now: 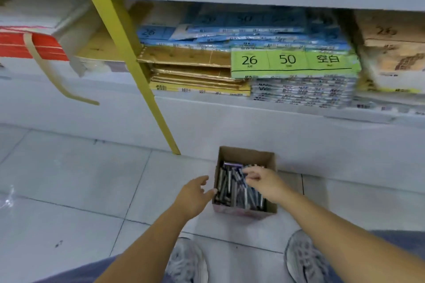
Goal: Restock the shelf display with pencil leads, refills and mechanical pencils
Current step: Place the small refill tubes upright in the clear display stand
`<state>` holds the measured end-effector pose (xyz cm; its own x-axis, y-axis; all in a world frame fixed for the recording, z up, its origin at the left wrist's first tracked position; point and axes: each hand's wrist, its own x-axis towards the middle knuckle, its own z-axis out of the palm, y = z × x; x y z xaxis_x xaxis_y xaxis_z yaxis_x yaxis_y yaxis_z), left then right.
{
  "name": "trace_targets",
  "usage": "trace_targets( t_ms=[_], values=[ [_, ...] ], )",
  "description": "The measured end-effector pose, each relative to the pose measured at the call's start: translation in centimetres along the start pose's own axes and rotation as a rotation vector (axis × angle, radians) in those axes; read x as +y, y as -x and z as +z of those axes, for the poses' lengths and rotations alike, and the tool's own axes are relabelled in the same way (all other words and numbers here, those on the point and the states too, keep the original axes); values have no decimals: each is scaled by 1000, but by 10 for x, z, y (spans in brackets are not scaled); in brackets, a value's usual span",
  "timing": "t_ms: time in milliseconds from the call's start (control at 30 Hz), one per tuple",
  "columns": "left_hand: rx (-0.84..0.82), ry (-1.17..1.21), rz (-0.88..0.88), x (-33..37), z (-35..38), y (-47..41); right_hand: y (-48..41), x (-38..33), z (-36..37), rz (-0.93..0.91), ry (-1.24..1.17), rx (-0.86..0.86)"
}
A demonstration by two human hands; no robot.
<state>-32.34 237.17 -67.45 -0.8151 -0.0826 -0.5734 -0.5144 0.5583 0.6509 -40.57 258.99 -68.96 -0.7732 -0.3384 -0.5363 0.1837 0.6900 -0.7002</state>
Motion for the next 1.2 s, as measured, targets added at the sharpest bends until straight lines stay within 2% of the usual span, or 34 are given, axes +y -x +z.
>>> trace_targets(
  t_ms=[100,233,533,600,800,933,1067,1200],
  values=[
    [-106,119,-50,-22,13,-10,-25,15,28,91,-47,-59],
    [-125,270,-78,-36,19,-17,-59,21,54,112,-57,20],
    [-161,376,-58,-47,18,-21,-104,44,82,71,414,79],
    [-167,389,-59,-48,18,-21,-105,46,83,73,400,126],
    [-191,396,-63,-53,19,-23,-102,38,73,-42,140,255],
    [-182,399,-76,-54,19,-24,-111,28,67,93,-88,129],
    [-192,400,-81,-53,18,-24,-116,18,81,115,-25,-63],
    [-186,398,-80,-53,19,-23,-115,12,90,139,23,-57]
  ],
)
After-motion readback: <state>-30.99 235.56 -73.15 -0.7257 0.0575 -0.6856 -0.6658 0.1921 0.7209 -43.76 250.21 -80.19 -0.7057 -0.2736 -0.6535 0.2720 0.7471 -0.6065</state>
